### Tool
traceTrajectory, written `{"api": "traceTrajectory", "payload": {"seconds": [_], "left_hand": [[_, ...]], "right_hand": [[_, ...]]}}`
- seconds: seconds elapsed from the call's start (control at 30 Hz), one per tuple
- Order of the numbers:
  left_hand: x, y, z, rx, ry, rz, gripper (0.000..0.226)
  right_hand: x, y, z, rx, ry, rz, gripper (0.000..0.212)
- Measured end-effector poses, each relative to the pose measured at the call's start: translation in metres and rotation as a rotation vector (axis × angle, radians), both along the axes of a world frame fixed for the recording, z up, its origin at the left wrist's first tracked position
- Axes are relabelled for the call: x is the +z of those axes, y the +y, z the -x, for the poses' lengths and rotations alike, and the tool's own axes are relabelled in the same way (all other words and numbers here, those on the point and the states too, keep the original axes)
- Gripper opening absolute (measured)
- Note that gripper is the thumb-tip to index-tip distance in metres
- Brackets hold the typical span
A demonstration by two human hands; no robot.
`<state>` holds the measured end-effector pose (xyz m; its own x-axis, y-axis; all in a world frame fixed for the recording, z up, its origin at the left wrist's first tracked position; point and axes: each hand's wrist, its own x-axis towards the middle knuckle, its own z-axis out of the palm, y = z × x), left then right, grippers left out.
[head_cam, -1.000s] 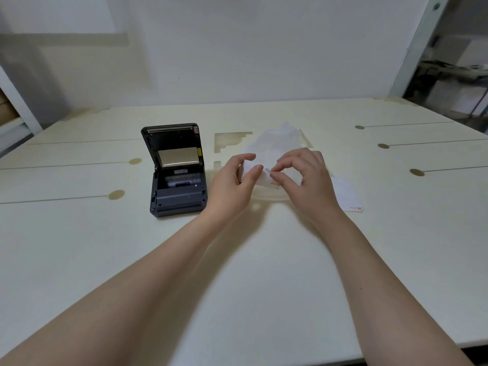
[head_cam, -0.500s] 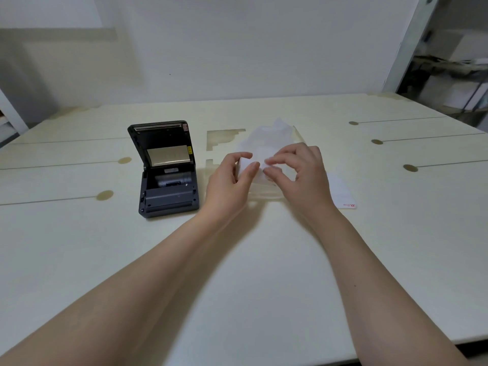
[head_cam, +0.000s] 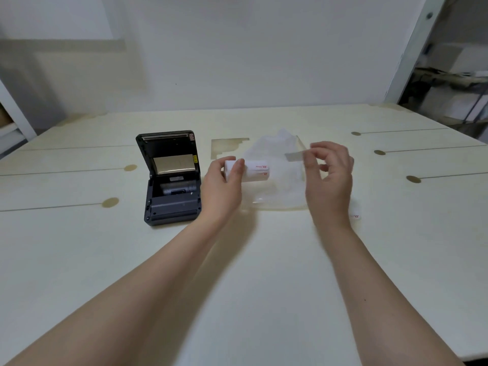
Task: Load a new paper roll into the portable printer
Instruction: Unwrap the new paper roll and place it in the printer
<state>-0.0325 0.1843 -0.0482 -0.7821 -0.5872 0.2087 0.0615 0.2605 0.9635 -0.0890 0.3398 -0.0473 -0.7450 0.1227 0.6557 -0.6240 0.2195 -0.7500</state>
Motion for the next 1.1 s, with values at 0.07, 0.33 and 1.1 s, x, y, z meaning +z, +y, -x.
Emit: {"api": "traceTrajectory", "payload": {"seconds": [0.07,0.33,1.1], "left_hand": [[-0.004,-0.002,-0.005,-0.053,-0.013,0.063,0.025],[-0.021,0.006,-0.019,-0.002,0.023,0.202,0.025],[0.007,-0.052,-0.071,-0.054,0.093,0.101,0.026]], "right_hand": [[-0.005,0.004,0.009,-0.085,-0.195,-0.012,0.018],[-0.017,0.000,0.010,-0.128,-0.481,-0.354,0.025],[0.008,-0.064,-0.059,0.451,-0.182,-0.320,0.035]]}}
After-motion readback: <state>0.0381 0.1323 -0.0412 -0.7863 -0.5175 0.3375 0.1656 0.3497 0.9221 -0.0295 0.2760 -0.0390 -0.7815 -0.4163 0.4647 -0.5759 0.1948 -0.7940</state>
